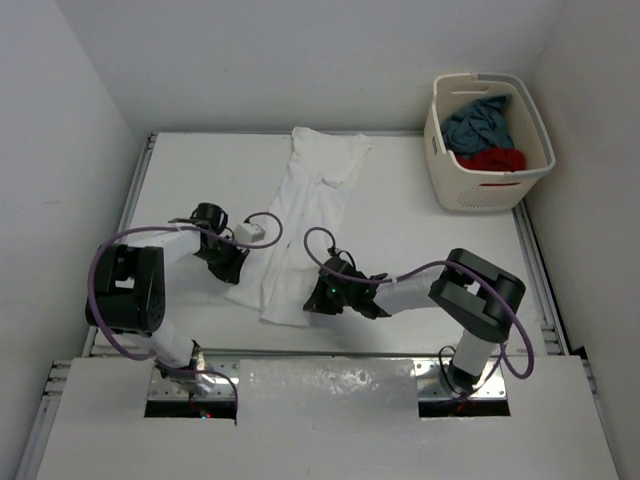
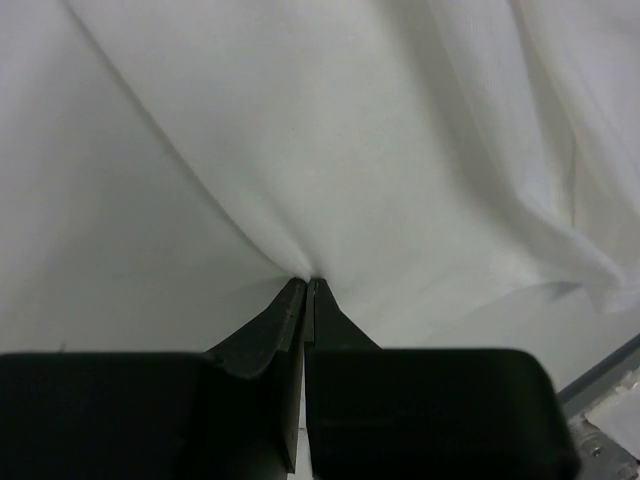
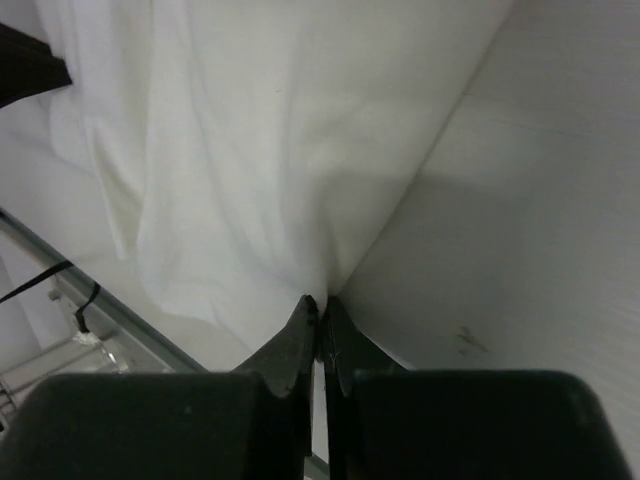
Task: Fold and stack the t-shirts
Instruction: Rotate the tshirt 90 degrees
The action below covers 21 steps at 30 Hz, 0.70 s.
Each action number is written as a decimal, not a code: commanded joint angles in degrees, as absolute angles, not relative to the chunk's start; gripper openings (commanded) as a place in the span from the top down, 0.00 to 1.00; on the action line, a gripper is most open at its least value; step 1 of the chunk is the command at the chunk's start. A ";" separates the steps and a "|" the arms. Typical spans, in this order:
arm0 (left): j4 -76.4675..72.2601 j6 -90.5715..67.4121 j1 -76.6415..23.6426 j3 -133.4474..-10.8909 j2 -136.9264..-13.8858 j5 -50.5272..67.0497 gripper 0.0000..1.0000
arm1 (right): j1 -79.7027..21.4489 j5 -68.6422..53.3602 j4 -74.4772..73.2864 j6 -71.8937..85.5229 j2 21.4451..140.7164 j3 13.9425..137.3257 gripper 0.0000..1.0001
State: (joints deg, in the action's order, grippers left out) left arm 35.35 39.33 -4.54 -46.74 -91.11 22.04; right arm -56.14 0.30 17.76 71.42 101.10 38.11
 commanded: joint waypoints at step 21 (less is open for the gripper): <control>60.73 60.74 2.54 -47.10 -80.77 31.11 0.37 | -54.14 10.80 -32.85 38.14 80.08 49.19 0.40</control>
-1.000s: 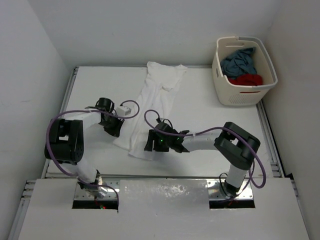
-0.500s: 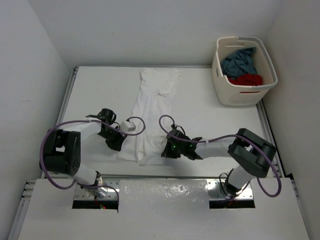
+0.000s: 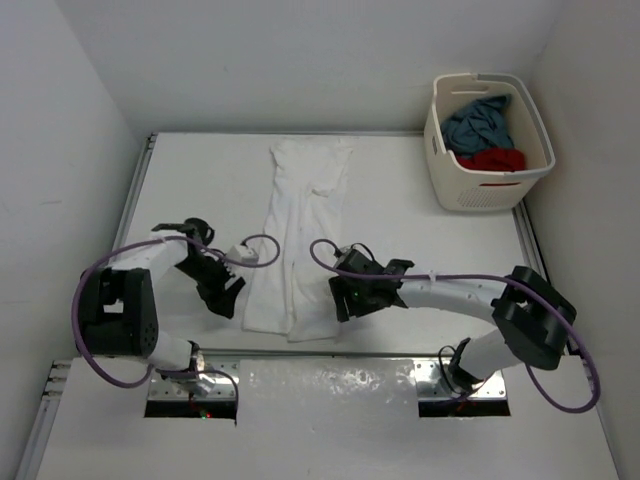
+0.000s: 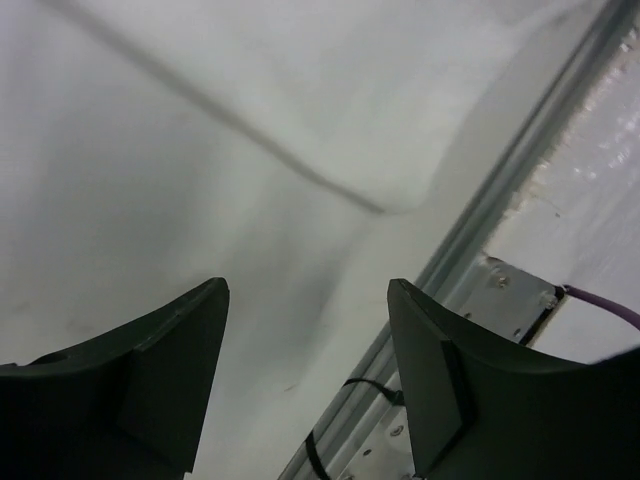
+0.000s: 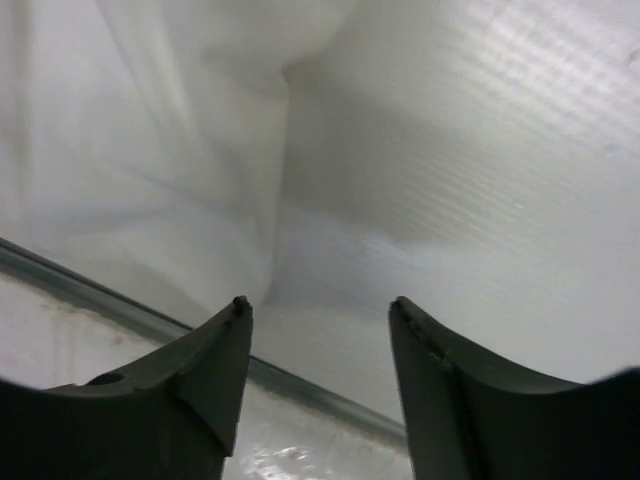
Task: Fold and stack the t-shirts
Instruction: Rotate the tshirt 90 degrees, then grab the bottom of the folded rectangular tshirt with both arms
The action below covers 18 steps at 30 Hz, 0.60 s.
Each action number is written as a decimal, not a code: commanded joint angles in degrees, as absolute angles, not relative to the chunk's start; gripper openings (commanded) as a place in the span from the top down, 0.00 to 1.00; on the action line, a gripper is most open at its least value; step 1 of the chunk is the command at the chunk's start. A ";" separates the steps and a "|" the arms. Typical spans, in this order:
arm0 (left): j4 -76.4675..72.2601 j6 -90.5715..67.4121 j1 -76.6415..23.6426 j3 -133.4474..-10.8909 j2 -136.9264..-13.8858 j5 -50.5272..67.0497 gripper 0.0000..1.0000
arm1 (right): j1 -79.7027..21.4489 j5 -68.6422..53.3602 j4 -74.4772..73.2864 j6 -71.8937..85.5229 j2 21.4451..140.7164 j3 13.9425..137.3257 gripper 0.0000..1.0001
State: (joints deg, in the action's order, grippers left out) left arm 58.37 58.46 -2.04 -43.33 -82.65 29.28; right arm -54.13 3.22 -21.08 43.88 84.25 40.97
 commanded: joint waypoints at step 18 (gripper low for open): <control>46.74 110.88 -15.01 -31.13 -51.26 33.32 0.61 | -53.61 -10.01 -6.36 44.90 81.82 33.67 0.42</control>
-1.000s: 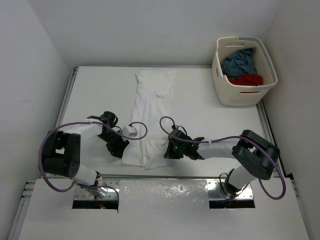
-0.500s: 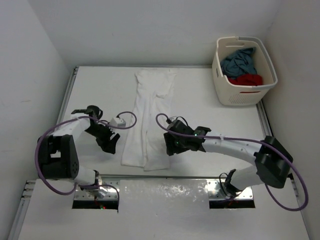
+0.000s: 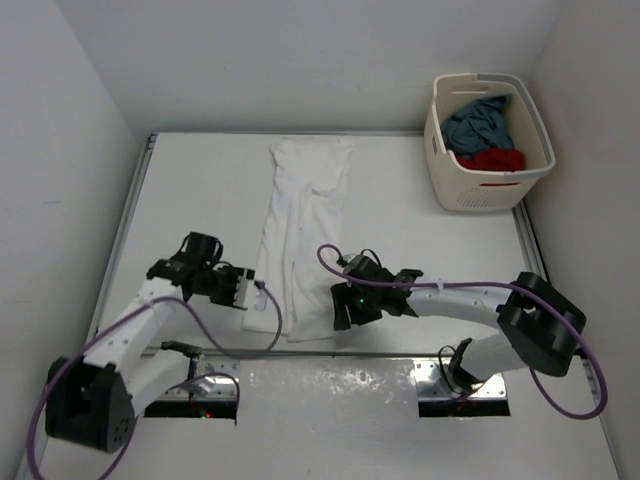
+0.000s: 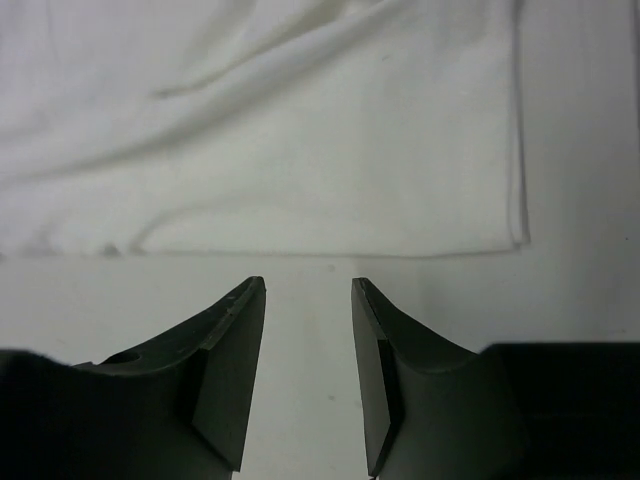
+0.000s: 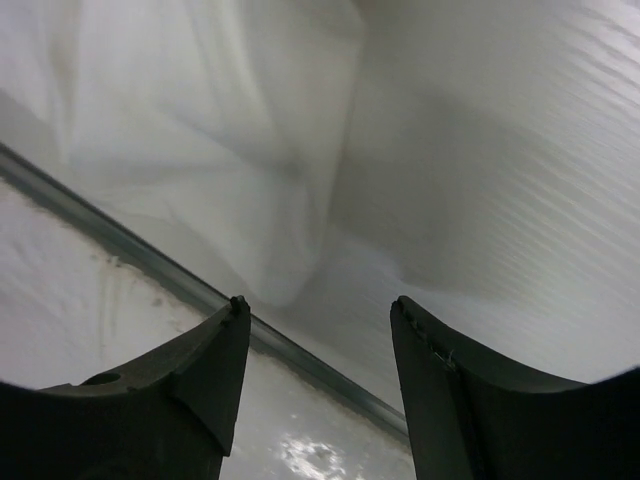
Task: Fold and stack the t-shirts
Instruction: Grab the bottom of the folded rectangular tshirt with both arms
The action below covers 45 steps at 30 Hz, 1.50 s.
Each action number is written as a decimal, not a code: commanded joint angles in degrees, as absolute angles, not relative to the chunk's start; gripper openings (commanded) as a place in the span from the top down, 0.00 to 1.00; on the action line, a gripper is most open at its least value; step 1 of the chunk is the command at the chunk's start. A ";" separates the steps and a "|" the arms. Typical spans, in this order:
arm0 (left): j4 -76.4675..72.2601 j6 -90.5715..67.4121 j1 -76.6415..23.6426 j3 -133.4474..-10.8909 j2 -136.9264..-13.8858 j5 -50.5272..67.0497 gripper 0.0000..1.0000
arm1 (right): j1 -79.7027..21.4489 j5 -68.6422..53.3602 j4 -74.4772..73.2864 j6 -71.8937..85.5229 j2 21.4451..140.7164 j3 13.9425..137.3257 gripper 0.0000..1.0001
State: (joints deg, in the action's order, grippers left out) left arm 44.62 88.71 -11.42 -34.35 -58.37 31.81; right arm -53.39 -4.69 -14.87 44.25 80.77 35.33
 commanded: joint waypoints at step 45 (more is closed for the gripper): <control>55.72 114.97 -23.73 -22.93 -41.22 37.70 1.00 | -56.43 -12.83 1.59 51.60 83.50 26.63 1.00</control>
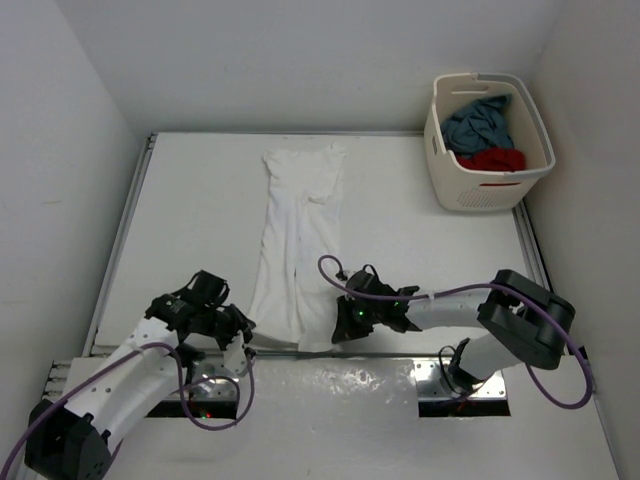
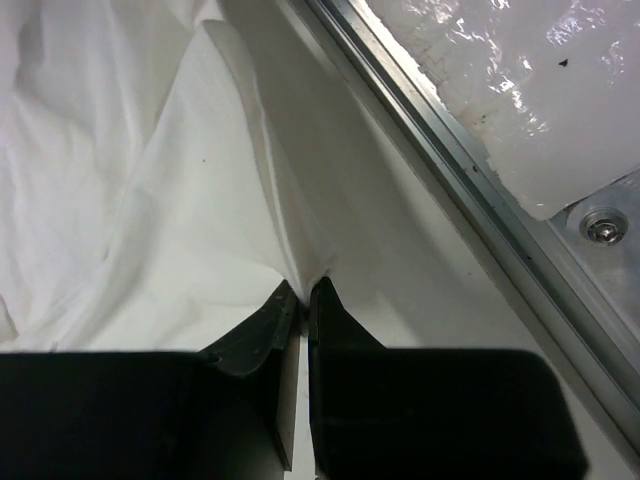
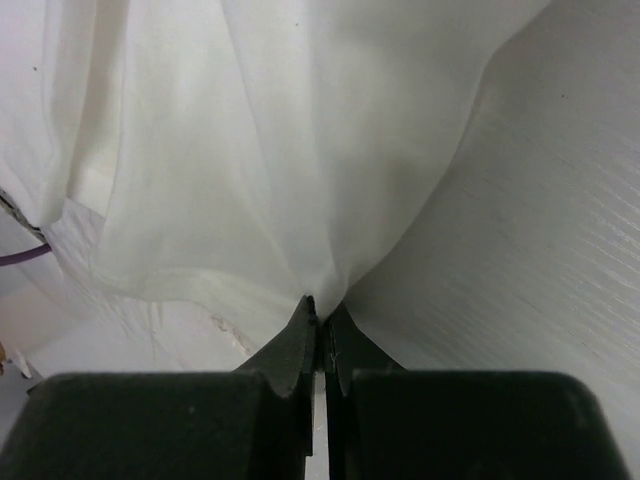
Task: Fold and stack the t-shirts
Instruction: Grab the bottom of the folded rectangular tshirt with both arms, then fold the folded rectangular tshirt in 1/3 of the way
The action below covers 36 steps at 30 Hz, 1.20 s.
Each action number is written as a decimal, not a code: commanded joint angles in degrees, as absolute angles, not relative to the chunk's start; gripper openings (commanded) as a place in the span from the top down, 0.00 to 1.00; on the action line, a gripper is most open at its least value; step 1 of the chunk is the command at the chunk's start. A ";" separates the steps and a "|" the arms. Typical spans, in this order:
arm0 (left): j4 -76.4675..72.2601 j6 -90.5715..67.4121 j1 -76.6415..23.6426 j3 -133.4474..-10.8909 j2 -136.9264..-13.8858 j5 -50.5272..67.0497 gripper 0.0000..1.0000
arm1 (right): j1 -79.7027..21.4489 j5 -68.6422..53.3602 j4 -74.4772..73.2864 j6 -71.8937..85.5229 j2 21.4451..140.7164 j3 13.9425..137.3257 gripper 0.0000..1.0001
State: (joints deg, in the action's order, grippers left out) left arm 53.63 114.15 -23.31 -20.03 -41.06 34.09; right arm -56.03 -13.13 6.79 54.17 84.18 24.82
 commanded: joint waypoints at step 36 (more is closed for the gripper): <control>25.23 54.32 -11.87 -75.85 -101.68 25.40 1.00 | -24.43 -11.25 -23.55 39.29 118.82 92.97 1.00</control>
